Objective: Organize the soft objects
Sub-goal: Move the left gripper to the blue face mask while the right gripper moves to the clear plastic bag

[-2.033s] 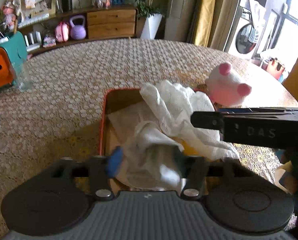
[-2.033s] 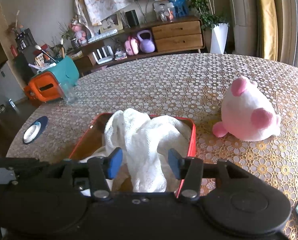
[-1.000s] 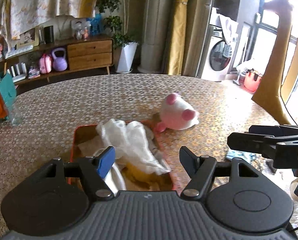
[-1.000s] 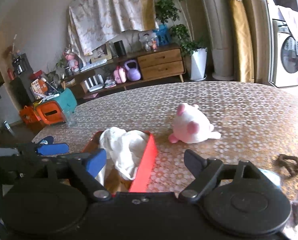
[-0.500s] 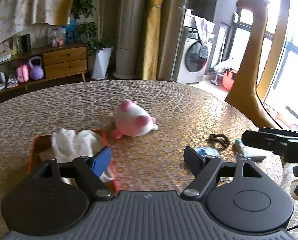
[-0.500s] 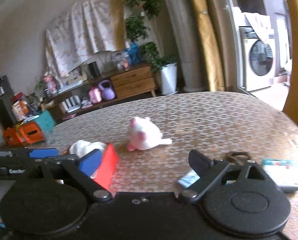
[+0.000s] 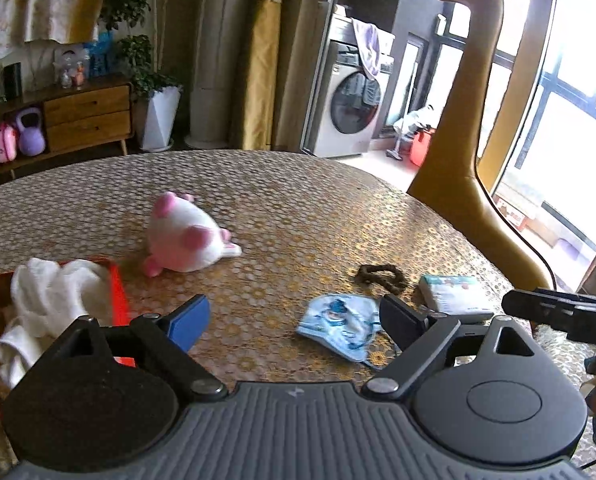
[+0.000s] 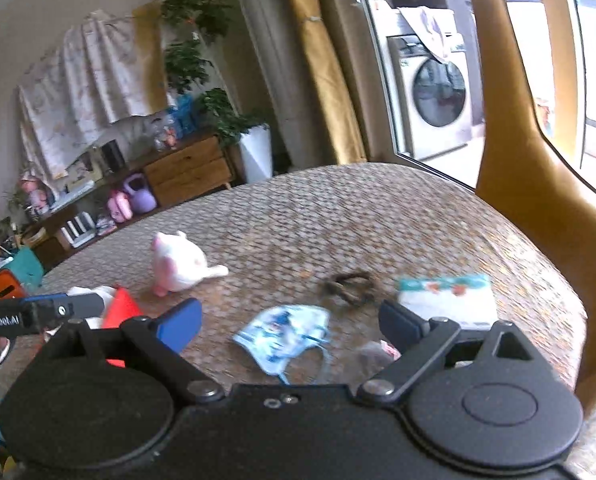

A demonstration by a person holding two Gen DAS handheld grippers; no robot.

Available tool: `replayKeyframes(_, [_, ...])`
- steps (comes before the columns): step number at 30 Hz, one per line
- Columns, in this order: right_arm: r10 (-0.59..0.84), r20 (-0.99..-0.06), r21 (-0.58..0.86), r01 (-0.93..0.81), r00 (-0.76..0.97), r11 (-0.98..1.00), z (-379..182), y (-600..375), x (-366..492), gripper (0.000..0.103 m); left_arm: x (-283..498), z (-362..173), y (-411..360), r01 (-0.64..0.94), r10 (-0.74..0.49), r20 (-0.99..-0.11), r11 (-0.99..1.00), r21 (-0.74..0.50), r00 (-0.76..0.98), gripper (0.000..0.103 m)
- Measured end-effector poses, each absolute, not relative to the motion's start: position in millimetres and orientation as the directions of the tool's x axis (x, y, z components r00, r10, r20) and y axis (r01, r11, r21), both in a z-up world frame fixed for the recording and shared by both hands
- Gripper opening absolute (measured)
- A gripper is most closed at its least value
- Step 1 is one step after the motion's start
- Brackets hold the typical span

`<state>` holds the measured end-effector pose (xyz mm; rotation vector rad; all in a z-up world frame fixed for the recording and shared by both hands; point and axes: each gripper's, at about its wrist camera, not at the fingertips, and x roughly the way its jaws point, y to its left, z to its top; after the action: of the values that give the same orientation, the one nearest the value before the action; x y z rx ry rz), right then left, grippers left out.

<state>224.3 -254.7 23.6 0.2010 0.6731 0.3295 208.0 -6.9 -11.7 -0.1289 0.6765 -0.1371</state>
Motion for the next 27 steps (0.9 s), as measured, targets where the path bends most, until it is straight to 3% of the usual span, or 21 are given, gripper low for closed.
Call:
replayKeyframes(3, [0.349, -0.583, 0.284, -0.219, 0.733, 0.934, 14, -267, 223, 0.095, 216, -18, -23, 0.103, -0.175, -0.612, 0.983, -0.151, 0.771, 0.101])
replayKeyframes(9, [0.335, -0.602, 0.273, -0.208, 0.724, 0.939, -5, -280, 225, 0.095, 230, -28, -59, 0.167, -0.202, -0.603, 0.979, -0.114, 0.772, 0.102])
replayKeyframes(17, [0.355, -0.632, 0.238, -0.263, 0.689, 0.935, -26, -286, 230, 0.095, 263, -57, -84, 0.183, -0.265, -0.669, 0.964, -0.191, 0.695, 0.102])
replayKeyframes(27, [0.368, -0.686, 0.254, -0.267, 0.628, 0.93, -51, -279, 257, 0.091, 304, -102, -113, 0.138, -0.172, -0.76, 0.984, -0.109, 0.627, 0.102])
